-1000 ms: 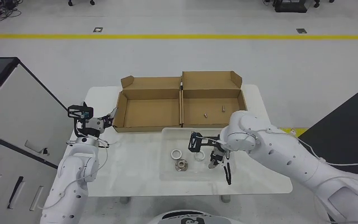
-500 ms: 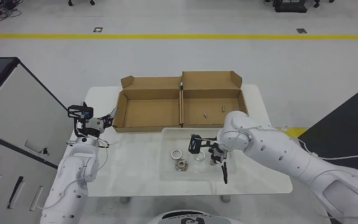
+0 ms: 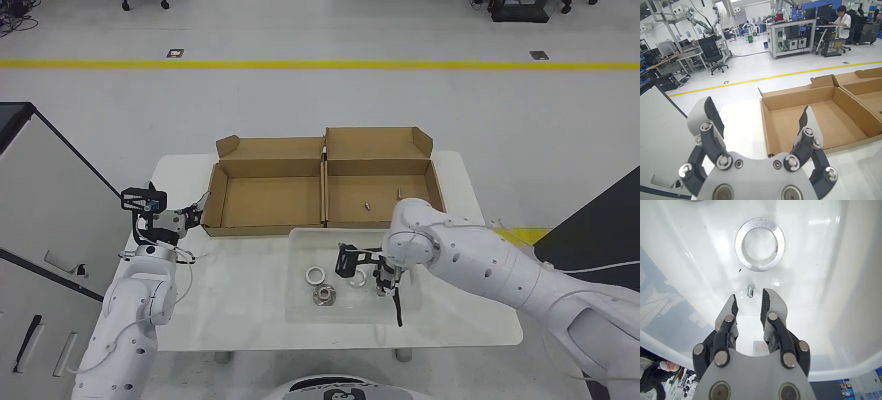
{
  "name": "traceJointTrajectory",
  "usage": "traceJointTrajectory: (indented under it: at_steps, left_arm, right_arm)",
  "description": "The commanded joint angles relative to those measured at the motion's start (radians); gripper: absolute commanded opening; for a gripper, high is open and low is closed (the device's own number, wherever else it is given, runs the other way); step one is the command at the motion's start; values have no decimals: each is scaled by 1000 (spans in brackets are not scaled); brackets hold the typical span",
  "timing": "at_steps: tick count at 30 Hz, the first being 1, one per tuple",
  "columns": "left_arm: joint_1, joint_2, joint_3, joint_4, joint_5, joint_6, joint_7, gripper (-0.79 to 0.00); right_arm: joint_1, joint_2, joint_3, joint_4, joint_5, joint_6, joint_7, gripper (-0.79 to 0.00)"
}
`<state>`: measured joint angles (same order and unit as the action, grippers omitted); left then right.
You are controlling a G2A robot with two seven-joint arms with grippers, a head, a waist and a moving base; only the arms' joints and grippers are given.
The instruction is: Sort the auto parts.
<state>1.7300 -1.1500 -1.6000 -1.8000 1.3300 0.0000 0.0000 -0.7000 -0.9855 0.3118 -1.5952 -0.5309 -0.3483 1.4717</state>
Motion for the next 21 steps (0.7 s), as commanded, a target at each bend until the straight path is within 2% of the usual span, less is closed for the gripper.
traceJointTrajectory:
  at_steps: [1,6,11,21]
  left_arm:
    - [0,0,0,0,0,0,0,0]
    - [0,0,0,0,0,0,0,0]
    - [0,0,0,0,0,0,0,0]
    - [0,0,0,0,0,0,0,0]
  right_arm:
    - [5,-3,-3,13,14,-9,-9,-508]
    - [10,-10,-11,45,41,-33,-33,-600]
    - [18,-17,-28,68,55,-41,-41,-785]
    - [45,-7,-5,29,98,-12,-12,-785]
